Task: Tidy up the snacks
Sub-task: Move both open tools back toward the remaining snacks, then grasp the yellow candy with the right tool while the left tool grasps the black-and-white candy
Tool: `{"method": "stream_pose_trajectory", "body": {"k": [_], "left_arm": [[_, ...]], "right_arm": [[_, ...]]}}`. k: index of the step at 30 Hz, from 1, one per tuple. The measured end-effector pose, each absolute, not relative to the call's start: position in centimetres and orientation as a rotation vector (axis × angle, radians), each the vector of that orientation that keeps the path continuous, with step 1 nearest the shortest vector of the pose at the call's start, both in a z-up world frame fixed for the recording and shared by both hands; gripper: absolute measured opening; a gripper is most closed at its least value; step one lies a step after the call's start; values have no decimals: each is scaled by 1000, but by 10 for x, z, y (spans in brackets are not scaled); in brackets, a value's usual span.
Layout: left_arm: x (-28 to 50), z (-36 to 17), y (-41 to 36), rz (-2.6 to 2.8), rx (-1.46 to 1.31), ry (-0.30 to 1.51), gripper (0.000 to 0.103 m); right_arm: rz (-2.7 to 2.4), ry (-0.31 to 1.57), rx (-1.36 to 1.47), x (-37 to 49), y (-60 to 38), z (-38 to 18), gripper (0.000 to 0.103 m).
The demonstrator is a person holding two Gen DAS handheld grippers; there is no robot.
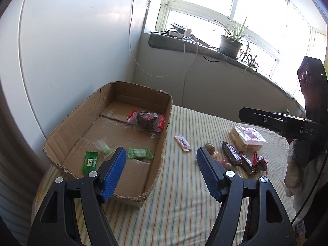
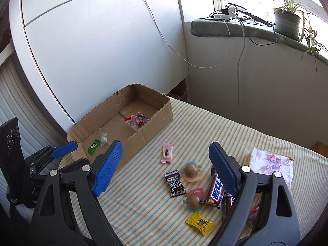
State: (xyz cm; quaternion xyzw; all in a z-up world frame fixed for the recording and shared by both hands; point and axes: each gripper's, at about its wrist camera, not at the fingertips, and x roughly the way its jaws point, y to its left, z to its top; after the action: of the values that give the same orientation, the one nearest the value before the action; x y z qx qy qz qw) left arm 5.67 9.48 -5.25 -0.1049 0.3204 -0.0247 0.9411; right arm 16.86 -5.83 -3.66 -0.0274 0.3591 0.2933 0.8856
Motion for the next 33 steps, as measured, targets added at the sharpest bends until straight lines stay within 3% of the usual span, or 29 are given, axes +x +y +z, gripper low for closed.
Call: {"method": "stream_pose_trajectory", "body": {"k": [13,15,17,21,25,33], "left_arm": [[70,-69,45,-152,-186,712,71],[74,-72,39,-172,-192,725,65],[79,-76,32,-195,-201,743,60],[90,-86,21,-240,-228,788,48],[102,-97,10,-257,-233,828,42],[131,-116,-1,-218,-224,891,42]], "right_arm": [[564,787,-64,134,-131,-62,88],[571,801,-74,131,-136,-70,88],[594,816,-87,128,-137,-77,83],[662,850,-128,122,-132,-92,63],[699,877,-171,121,-122,-108,52],[711,928,-229,131,-111,-135,47]]}}
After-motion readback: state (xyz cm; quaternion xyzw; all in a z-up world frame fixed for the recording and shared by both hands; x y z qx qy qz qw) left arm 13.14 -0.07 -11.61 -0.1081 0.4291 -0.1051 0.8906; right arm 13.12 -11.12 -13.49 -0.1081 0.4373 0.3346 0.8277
